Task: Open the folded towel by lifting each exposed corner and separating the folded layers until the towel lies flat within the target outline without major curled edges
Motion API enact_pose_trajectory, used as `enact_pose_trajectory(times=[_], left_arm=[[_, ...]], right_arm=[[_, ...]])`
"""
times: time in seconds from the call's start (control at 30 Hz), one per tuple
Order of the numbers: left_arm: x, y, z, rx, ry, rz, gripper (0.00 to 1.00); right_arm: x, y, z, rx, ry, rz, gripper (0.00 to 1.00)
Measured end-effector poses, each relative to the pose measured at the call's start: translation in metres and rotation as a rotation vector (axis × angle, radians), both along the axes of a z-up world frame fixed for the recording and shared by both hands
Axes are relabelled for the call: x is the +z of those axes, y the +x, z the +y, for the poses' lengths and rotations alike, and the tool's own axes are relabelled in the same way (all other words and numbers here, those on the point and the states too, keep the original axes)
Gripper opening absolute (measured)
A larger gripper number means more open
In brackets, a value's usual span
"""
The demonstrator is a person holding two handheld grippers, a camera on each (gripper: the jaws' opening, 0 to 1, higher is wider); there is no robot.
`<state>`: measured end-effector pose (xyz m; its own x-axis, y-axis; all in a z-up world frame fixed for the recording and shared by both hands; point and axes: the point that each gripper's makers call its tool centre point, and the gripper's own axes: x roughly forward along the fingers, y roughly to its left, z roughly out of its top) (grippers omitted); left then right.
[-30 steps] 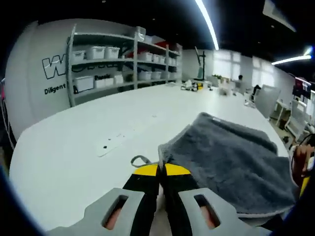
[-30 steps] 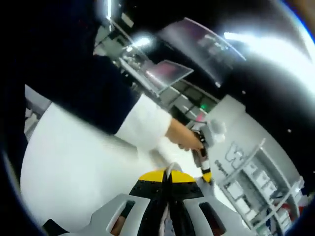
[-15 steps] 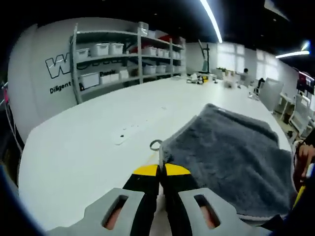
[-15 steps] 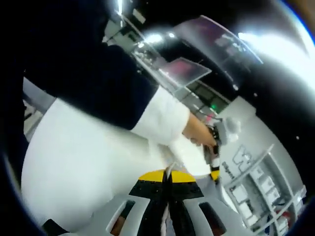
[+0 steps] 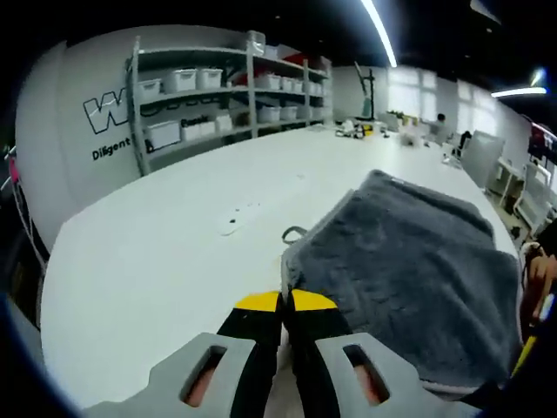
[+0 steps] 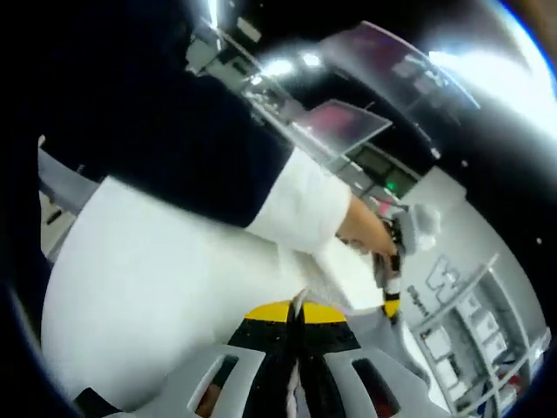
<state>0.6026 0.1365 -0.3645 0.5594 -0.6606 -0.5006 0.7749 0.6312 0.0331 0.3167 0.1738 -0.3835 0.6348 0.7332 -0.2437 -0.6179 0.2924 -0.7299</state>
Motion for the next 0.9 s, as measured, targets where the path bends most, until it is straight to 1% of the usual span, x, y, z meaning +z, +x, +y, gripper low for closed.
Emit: enact_pose_trajectory(times=[0.1,0.37,0.47,0.57,0.7,0.9], left_arm=[[0.000,0.001,0.005,0.007,-0.005,0.005,0.02],[0.000,-0.001,0.021,0.022,0.011,0.021,0.02],[-0.003,-0.001,0.030,0.032,0.020,0.038,0.02],[-0.008,0.000,0.042,0.060,0.051,0.061,0.02],[-0.008,-0.002,0.049,0.065,0.040,0.082,0.02],[-0.006,-0.003,0.060,0.072,0.054,0.095,0.02]], right_arm=[[-0.004,-0.003,0.006,0.011,-0.013,0.007,0.00],[-0.011,-0.005,0.019,0.036,-0.055,-0.003,0.00],[-0.013,-0.006,0.025,0.049,-0.070,-0.007,0.00],[-0.015,-0.008,0.030,0.060,-0.081,-0.014,0.00],[-0.018,-0.010,0.038,0.073,-0.103,-0.023,0.00],[-0.021,-0.013,0.047,0.097,-0.120,-0.022,0.00]])
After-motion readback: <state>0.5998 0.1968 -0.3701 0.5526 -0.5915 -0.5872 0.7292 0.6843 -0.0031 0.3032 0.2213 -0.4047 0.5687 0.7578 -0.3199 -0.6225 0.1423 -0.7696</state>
